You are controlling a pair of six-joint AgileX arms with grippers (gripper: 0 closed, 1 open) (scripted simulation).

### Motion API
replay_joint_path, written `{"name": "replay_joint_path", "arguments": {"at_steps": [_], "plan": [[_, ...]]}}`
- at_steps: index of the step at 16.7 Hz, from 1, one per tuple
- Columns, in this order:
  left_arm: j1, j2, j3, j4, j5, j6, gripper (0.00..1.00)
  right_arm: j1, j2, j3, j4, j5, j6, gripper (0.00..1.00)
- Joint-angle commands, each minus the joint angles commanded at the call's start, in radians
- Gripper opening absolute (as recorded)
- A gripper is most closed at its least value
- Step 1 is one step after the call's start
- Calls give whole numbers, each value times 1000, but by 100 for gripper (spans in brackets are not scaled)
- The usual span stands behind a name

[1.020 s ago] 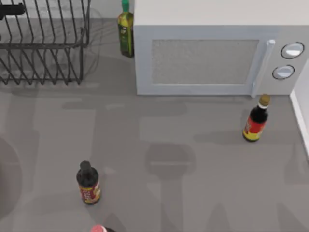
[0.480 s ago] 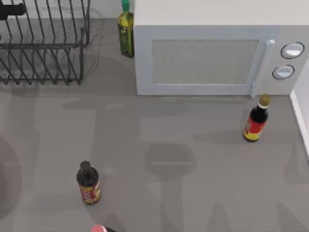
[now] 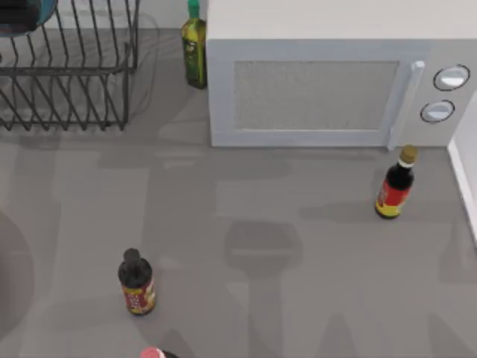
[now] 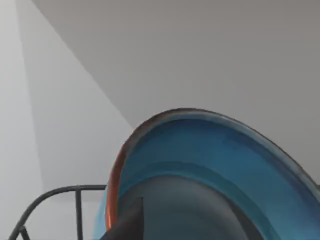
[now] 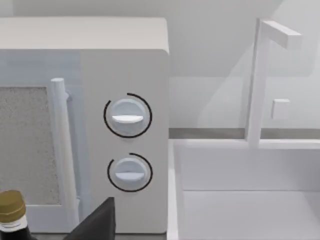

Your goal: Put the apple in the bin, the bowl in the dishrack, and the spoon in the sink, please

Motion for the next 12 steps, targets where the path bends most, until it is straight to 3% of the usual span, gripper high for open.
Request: {"name": "replay_joint_path", "arguments": {"at_steps": [12], "plan": [[-2,-90,-58,-53,-7,4,100,0,0,0,0,0,0,100]]}}
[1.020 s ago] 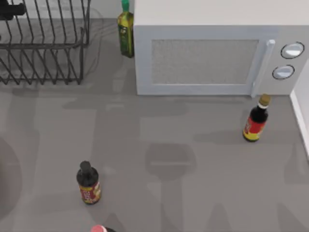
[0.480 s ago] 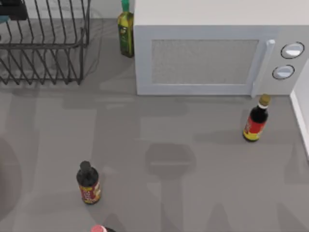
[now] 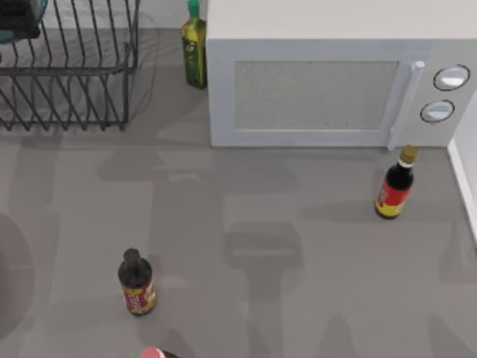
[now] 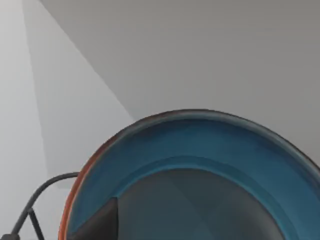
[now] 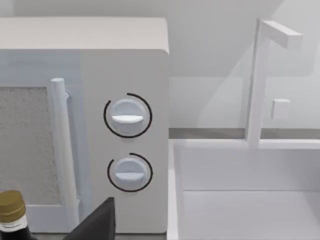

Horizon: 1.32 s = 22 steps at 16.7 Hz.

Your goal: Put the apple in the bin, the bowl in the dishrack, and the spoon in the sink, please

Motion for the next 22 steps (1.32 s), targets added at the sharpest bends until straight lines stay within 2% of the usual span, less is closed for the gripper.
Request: {"name": "replay_joint_path", "arguments": {"at_steps": [5,16,19,22], "plan": [[-9,-325,-171,-154,-23,-1,100,0,0,0,0,0,0,100],[-50,-1400,-687,-616,-81,-25,100,0,0,0,0,0,0,100],[-59,-1578,-800,-718,-92,-22,100,0,0,0,0,0,0,100],[-64,-1660,-861,-773,-98,-20,100,0,0,0,0,0,0,100]]}}
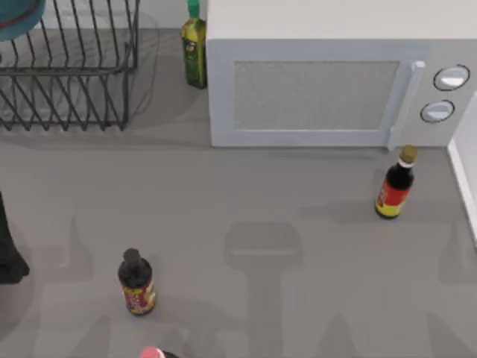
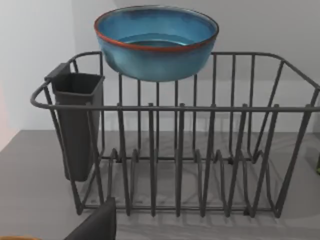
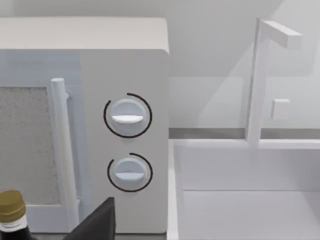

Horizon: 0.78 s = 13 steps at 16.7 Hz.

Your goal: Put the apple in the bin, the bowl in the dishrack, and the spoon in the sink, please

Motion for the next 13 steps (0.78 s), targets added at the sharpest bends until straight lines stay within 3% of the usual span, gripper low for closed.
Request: {"name": "replay_joint_path", "arguments": {"at_steps": [7,13], "plan": [[0,-6,-5,-4,0,0,100,-2,13,11,-13,0,-6,100],[0,-6,-5,-4,0,0,100,-44,303,219,-268,0,-123,100]]}}
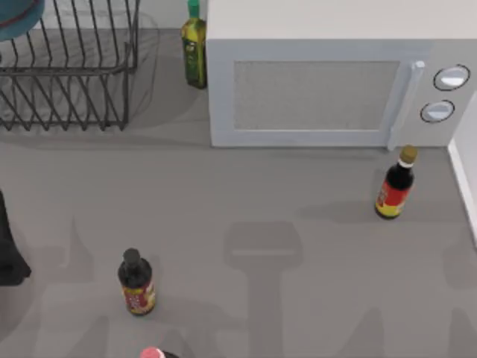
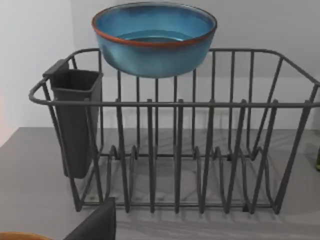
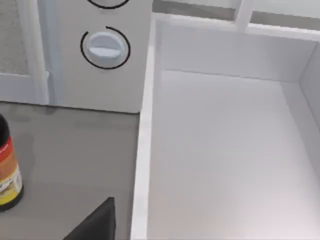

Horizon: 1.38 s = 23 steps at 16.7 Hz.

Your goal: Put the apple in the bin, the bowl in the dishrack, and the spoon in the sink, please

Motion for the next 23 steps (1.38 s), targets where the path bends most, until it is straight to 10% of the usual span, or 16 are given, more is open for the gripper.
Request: {"name": "replay_joint_path", "arguments": {"at_steps": [12,23], "plan": [[0,0,0,0,0,0,100,-117,962,574,-715,-2,-311,100],[0,0,0,0,0,0,100,-128,1077,611,-751,-2,-342,100]]}}
